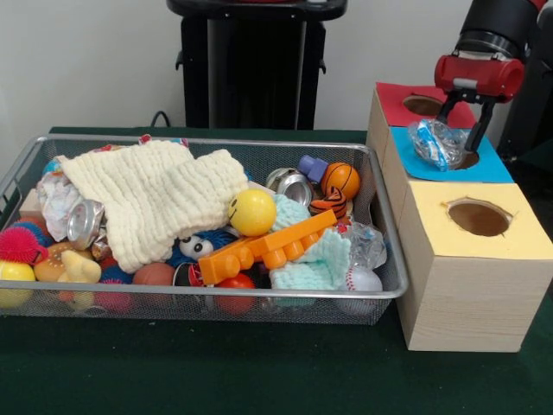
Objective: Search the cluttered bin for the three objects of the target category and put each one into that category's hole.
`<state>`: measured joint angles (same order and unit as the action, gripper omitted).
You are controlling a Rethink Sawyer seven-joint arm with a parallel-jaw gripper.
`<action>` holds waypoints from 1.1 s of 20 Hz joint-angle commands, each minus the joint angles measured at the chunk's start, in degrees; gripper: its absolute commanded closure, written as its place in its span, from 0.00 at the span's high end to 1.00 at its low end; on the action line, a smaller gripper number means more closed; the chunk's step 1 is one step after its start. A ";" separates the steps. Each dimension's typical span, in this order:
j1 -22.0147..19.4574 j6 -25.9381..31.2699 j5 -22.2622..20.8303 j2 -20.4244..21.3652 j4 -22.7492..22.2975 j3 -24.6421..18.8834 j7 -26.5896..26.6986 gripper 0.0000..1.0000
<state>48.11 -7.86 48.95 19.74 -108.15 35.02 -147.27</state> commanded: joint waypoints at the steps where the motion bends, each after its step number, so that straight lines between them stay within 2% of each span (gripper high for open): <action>1: -2.63 14.27 -3.12 0.35 2.66 -4.76 -3.76 1.00; 9: 0.48 23.45 -4.58 -2.73 5.89 1.06 -4.74 1.00; 13: 2.66 29.69 -6.12 -6.28 9.28 5.21 -6.90 1.00; 16: 2.49 33.87 -7.67 -7.85 11.51 6.47 -7.74 1.00; 22: 2.08 34.99 -9.10 -7.50 12.18 6.64 -8.30 1.00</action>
<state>51.05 19.15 43.54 15.60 -100.76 44.54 -147.27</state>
